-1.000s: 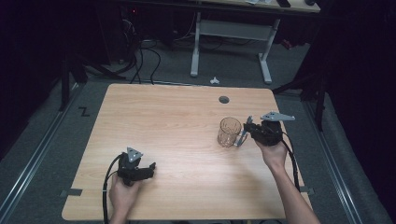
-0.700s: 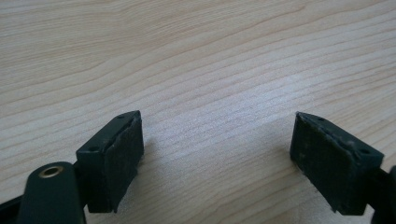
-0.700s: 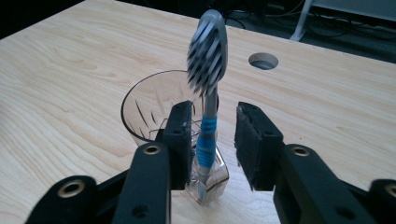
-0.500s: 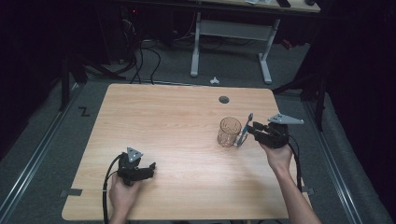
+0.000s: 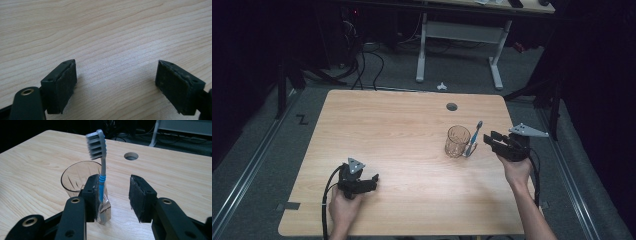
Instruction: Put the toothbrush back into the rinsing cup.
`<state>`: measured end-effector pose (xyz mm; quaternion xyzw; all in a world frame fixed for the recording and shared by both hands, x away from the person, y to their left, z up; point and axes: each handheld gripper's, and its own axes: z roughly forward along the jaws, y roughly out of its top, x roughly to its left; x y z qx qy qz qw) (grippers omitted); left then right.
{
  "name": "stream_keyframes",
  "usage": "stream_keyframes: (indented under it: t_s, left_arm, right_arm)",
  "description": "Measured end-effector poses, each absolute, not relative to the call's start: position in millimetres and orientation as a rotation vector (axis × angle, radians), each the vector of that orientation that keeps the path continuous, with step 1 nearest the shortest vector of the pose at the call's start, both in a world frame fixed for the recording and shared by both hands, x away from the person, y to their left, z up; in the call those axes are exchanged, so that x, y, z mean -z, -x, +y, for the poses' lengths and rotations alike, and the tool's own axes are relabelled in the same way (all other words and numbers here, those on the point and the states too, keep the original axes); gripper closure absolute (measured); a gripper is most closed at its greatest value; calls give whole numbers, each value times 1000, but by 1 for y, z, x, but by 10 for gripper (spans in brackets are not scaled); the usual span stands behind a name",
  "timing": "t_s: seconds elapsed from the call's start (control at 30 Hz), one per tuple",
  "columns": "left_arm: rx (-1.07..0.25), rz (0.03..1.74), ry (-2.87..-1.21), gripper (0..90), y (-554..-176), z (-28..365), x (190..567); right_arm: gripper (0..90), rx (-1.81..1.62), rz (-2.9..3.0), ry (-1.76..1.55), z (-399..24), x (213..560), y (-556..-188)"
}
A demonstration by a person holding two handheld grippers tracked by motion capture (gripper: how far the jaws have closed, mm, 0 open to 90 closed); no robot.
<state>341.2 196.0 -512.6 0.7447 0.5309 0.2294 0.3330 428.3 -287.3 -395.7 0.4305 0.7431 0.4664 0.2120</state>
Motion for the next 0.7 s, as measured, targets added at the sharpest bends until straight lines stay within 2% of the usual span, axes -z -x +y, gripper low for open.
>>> stream_keyframes:
  t_s: [0.7]
  left_arm:
    - [-599,1387,-1945,180,-341,196,513]
  right_arm:
    - [608,-1303,2013,-1220,-307,396,-413]
